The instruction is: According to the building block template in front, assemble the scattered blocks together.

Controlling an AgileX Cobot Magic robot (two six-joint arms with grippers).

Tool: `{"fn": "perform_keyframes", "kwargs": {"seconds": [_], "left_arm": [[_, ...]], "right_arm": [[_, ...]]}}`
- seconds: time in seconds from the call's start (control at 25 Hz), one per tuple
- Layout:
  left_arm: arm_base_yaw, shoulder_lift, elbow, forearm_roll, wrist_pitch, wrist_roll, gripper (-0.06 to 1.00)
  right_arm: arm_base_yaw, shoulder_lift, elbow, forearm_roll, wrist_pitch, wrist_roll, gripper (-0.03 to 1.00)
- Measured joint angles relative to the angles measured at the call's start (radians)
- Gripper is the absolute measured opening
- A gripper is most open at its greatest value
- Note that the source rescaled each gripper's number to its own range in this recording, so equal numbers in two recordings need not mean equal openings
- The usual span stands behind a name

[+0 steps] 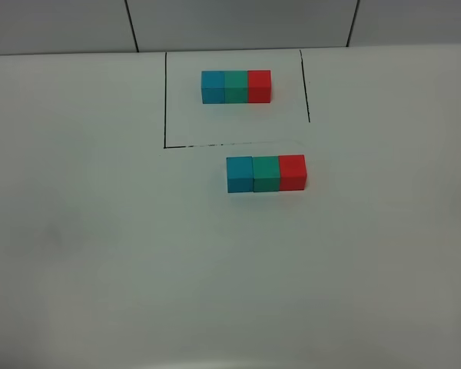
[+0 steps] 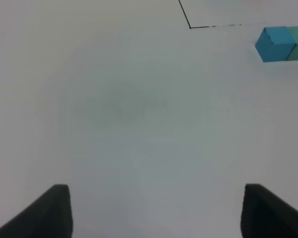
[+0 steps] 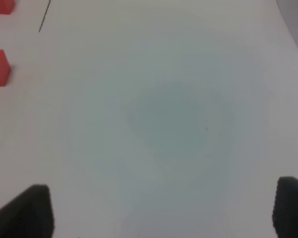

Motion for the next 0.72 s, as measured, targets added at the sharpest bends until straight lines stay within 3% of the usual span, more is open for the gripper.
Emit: {"fn": "perform_keyframes", "kwargs": {"seconds": [0.72], "left_arm": [[0.000,0.000,0.000,0.000,0.000,0.000,0.65]], "right_arm": [[0.000,0.000,0.000,0.000,0.000,0.000,0.84]]}}
